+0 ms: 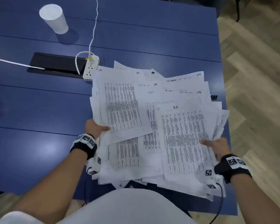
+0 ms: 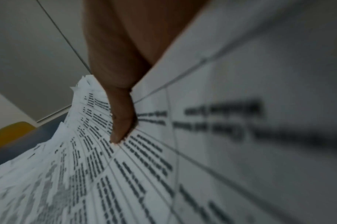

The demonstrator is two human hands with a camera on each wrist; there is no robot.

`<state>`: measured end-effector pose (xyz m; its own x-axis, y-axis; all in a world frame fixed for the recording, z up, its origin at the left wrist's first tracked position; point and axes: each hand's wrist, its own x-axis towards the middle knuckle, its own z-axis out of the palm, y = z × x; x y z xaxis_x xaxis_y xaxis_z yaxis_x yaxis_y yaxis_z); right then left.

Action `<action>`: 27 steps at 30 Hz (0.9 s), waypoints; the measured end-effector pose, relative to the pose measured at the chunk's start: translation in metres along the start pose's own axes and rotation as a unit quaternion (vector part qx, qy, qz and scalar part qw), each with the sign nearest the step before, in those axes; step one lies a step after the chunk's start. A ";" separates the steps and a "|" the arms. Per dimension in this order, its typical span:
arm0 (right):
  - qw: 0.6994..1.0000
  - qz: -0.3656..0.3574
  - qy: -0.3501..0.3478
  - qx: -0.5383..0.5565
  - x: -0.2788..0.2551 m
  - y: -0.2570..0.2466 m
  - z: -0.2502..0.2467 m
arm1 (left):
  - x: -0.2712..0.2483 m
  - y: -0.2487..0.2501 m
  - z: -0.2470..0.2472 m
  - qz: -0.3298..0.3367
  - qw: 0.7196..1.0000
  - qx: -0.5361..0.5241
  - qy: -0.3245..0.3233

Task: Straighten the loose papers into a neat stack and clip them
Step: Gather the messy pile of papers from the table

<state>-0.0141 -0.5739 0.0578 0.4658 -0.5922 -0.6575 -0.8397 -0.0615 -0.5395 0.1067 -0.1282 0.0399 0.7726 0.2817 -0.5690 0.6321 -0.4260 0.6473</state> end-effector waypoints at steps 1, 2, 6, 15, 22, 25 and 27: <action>1.000 0.022 -0.012 -0.016 0.000 0.001 0.001 | -0.001 0.001 0.000 0.007 1.000 0.015 -0.004; 0.998 0.036 -0.032 -0.027 -0.005 0.001 0.005 | -0.003 0.003 0.002 0.004 1.000 0.027 -0.012; 0.999 0.016 -0.039 -0.025 -0.009 0.004 0.022 | -0.002 -0.001 0.016 0.006 0.999 0.048 0.006; 0.997 -0.004 0.023 0.076 -0.027 0.003 -0.047 | 0.016 0.003 -0.017 -0.019 0.993 0.097 0.061; 0.973 -0.003 -0.090 0.212 -0.060 -0.025 -0.060 | 0.008 0.014 -0.018 -0.010 0.997 0.057 0.043; 0.963 -0.028 -0.131 0.232 -0.046 -0.031 -0.037 | 0.000 0.015 0.000 0.005 1.000 0.022 0.007; 0.961 -0.056 -0.141 0.230 -0.035 -0.035 -0.015 | -0.008 0.016 0.016 -0.001 0.999 -0.002 -0.042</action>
<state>-0.0045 -0.5629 0.1073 0.6570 -0.3578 -0.6635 -0.5984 0.2878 -0.7477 0.1098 -0.1510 0.0466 0.7639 0.2097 -0.6102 0.6337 -0.4223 0.6482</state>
